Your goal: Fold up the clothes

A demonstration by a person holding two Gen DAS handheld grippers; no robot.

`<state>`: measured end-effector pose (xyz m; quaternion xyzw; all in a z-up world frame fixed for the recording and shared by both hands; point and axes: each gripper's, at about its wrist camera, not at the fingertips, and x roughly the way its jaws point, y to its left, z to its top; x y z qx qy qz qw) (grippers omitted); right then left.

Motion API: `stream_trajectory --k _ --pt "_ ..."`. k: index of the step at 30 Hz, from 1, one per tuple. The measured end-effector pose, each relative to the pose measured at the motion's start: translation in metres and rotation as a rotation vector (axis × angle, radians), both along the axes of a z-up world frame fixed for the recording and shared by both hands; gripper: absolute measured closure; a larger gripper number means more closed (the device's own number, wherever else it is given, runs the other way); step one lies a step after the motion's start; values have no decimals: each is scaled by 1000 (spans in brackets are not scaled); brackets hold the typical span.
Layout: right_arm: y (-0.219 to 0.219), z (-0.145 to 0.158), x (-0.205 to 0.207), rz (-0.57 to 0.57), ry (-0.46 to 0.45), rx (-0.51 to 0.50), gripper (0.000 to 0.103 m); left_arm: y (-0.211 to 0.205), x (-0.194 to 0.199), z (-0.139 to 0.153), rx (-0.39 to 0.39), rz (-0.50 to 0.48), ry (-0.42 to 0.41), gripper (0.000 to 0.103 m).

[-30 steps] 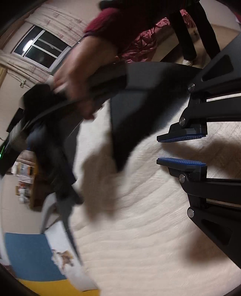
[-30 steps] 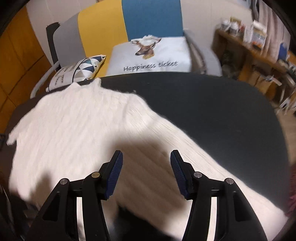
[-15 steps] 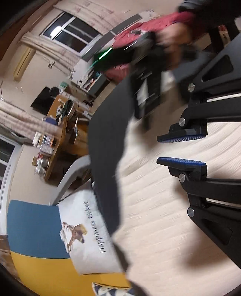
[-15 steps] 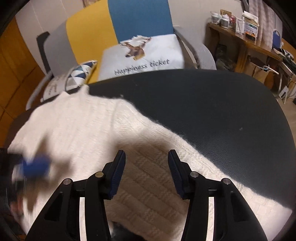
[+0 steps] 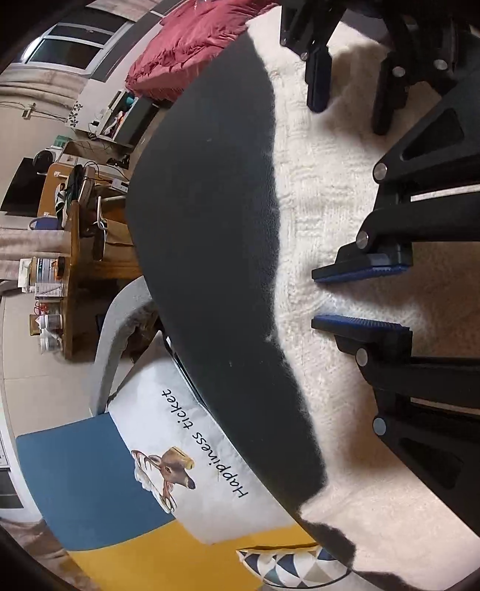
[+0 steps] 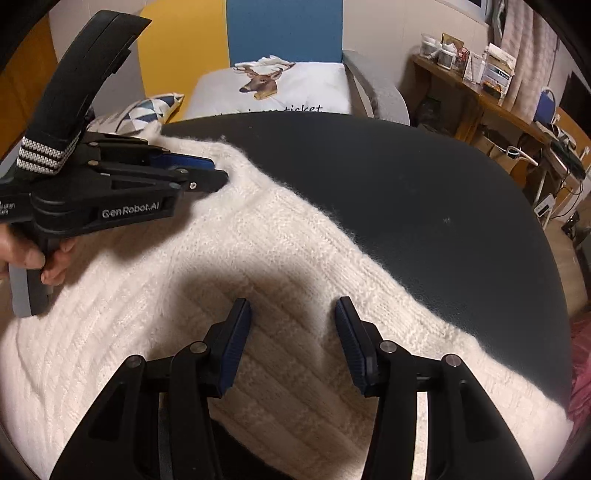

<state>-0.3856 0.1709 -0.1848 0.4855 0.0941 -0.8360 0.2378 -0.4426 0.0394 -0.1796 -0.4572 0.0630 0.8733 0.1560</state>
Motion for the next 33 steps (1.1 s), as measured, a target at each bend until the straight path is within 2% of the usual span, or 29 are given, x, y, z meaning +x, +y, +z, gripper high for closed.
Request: stream_trajectory --k 3,8,13,14,17,18,20,21,22,23,27,30,33 --pt "8 9 5 15 -10 -66 53 -18 30 18 64 5 21 85" --pt "5 41 47 216 -33 -259 53 -41 109 32 137 -38 52 85" --pt "-2 46 66 300 -133 -437 53 -45 186 35 129 -69 85 85" --pt "-4 45 65 303 -156 -462 49 -44 198 35 129 -73 86 85" --pt "-15 29 52 272 -264 -505 50 -40 222 26 131 -82 48 85" --pt "-18 22 48 256 -305 -507 49 -38 227 20 125 -82 27 85" --pt "-22 2 42 193 -363 -429 50 -37 237 7 117 -75 -13 85" --pt "-20 -4 40 164 -368 -402 55 -38 241 -1 117 -66 -30 85" --pt "-16 -8 37 140 -358 -389 70 -41 246 -3 129 -57 -22 85" --pt "-12 -11 35 115 -348 -377 78 -43 248 -2 143 -47 -20 85" --pt "-1 -2 41 76 -338 -419 76 -56 247 8 214 3 -36 85" --pt "-8 19 64 132 -297 -416 76 -76 255 21 258 62 4 85" --pt "-25 32 93 237 -280 -384 76 -105 266 29 281 154 30 85"
